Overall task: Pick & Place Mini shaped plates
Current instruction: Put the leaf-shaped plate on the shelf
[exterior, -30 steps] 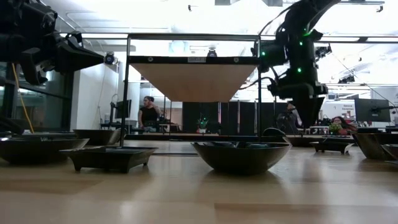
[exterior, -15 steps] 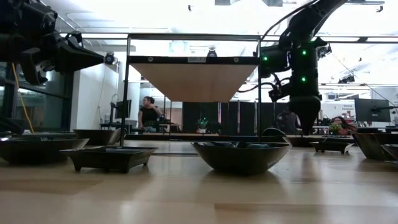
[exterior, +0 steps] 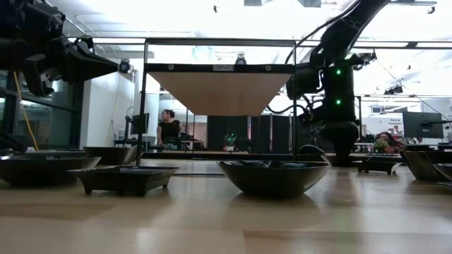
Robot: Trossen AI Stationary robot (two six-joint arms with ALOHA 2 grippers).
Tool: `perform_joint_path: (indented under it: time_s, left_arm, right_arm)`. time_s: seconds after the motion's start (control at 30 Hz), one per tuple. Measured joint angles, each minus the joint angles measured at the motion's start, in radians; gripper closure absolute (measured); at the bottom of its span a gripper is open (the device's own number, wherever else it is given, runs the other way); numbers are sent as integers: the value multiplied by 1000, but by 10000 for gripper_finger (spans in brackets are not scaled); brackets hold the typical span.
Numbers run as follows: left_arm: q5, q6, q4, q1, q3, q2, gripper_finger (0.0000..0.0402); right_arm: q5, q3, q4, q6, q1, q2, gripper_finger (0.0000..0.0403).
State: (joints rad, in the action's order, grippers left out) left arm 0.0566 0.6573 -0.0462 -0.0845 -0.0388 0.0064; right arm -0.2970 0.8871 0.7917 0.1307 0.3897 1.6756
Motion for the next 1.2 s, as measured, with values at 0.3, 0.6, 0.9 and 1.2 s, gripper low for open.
perform_joint_path:
  time_s: [0.3,0.6,0.9,1.2]
  left_arm:
    - [0,0,0,0,0,0,389]
    - [0,0,0,0,0,0,389]
    - [0,0,0,0,0,0,389]
    - [0,0,0,0,0,0,389]
  right_arm:
    - [-29,3,-15,8,-2,29,217]
    - [-48,2,-22,0,-1,33,238]
    - [-71,0,-22,0,1,36,263]
    - [-55,0,-21,0,1,36,306]
